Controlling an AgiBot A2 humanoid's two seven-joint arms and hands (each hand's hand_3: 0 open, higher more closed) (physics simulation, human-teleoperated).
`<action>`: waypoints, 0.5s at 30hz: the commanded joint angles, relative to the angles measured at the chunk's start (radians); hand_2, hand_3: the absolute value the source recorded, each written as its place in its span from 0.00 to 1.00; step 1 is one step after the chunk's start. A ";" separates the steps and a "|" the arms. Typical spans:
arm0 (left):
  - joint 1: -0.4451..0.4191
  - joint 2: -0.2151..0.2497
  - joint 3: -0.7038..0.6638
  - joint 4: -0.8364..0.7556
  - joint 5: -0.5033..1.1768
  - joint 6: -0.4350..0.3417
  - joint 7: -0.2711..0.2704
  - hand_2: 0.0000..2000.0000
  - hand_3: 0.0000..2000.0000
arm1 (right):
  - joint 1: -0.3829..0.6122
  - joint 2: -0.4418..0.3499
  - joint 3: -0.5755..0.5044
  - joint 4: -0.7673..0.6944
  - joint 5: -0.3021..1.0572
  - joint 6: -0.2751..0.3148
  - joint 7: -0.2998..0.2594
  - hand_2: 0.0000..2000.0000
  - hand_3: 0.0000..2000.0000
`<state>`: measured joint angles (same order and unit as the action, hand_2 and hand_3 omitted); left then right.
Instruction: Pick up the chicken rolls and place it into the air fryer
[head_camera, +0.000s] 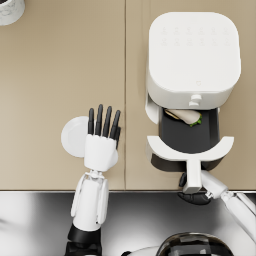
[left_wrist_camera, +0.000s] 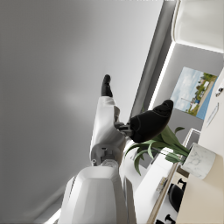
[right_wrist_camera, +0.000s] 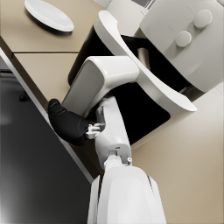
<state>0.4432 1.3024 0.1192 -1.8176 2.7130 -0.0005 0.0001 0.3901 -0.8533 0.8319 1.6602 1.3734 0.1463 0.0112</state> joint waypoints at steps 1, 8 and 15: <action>0.002 0.001 -0.085 -0.036 0.000 0.000 0.000 0.00 0.00 | 0.102 -0.253 0.027 0.123 0.000 0.007 0.000 1.00 1.00; 0.037 0.001 -0.180 -0.078 0.000 0.000 0.000 0.00 0.00 | 0.197 -0.277 0.009 0.015 0.007 0.053 -0.002 1.00 1.00; 0.028 -0.001 -0.239 -0.040 -0.001 0.000 0.000 0.00 0.00 | 0.283 -0.321 -0.001 -0.113 0.011 0.082 -0.011 1.00 1.00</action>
<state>0.4602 1.3022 -0.0960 -1.8668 2.7123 -0.0004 0.0001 0.5957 -1.0117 0.8346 1.3570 1.3851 0.2330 -0.0001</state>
